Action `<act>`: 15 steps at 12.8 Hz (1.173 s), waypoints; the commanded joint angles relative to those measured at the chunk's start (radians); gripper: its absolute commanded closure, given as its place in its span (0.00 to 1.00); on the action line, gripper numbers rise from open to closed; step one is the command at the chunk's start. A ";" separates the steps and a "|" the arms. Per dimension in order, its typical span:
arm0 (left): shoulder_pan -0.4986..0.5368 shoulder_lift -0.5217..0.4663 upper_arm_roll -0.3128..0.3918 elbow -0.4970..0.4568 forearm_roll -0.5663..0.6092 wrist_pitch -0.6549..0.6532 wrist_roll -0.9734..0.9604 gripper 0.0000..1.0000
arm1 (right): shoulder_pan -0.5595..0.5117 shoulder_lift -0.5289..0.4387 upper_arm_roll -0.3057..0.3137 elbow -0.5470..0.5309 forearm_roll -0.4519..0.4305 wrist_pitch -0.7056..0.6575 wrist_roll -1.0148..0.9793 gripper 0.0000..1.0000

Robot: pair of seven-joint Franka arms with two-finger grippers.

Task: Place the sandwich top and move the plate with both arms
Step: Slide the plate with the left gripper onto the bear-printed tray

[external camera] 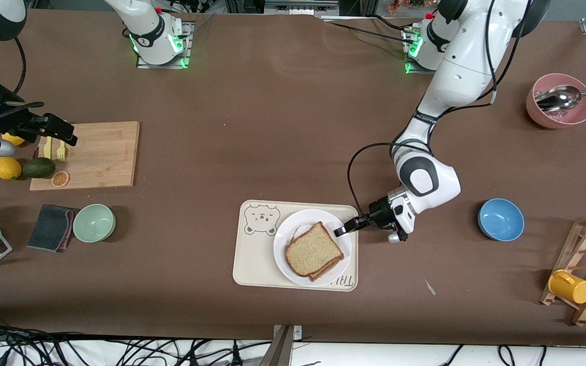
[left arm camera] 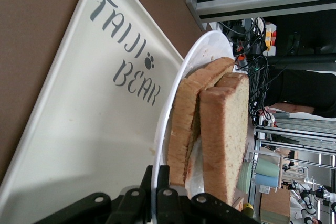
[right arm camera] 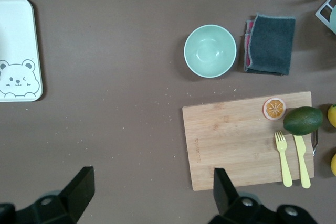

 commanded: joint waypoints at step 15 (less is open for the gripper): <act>-0.068 0.040 0.033 -0.010 -0.020 0.033 -0.040 0.53 | -0.001 0.008 0.002 0.021 0.015 0.018 -0.007 0.00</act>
